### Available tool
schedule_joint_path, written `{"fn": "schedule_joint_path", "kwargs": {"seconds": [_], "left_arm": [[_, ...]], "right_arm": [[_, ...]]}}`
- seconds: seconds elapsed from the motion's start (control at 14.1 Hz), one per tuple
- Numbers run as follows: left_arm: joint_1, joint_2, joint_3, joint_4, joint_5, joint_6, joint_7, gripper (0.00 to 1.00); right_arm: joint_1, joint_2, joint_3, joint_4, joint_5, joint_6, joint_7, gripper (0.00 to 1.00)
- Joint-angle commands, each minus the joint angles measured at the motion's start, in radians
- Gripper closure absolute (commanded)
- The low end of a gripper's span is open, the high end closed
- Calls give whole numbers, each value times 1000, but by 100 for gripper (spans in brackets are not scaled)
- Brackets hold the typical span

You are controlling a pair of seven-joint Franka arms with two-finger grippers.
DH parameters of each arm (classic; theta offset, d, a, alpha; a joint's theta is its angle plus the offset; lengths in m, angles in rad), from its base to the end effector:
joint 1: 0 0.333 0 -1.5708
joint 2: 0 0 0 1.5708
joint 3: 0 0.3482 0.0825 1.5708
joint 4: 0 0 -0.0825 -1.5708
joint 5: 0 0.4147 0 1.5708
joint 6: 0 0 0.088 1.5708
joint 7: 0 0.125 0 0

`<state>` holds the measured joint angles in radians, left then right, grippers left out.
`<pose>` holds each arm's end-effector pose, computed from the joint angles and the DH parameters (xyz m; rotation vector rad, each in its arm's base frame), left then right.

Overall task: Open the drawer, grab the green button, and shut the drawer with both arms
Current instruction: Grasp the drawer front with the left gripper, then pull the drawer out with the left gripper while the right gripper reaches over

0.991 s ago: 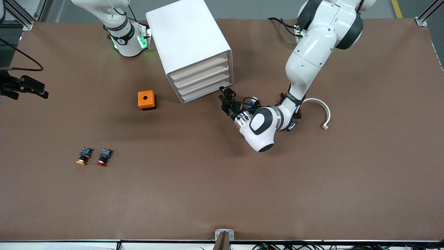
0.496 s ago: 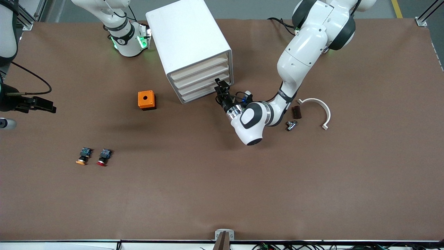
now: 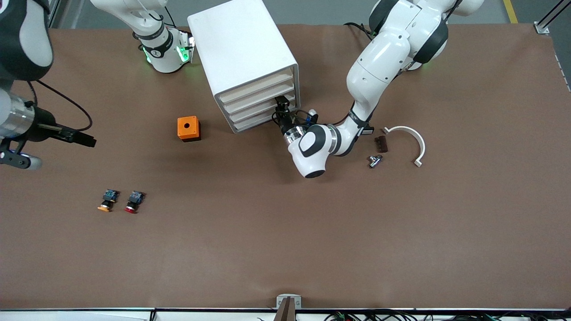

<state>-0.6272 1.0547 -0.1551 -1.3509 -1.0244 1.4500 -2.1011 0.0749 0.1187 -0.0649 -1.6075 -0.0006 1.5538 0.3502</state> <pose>0.4236 -0.5533 0.1018 -1.2541 -1.5437 1.5050 0.6108 0.0080 0.5482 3.0471 -0.5236 -0.2602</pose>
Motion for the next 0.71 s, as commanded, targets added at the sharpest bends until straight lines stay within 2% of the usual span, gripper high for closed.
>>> {"fn": "schedule_joint_path", "kwargs": {"seconds": [0.0,0.14,0.35,0.64], "left_arm": [[-8,10,0,7,-17,-16,-11,74],[-9,10,0,7,-16,-16,-17,82],[3,11,9,12,-16,-16,-19,85],[55,11,14,12,-16,-16,-19,87]], "right_arm": [[83,-16,-3,1,7,-15,172,0],[133,-17,-3,-3,13,-15,266,0],[169,-36,-3,-51,63,-2,351,0],[229,-39,-3,-75,65,2,433,0]]}}
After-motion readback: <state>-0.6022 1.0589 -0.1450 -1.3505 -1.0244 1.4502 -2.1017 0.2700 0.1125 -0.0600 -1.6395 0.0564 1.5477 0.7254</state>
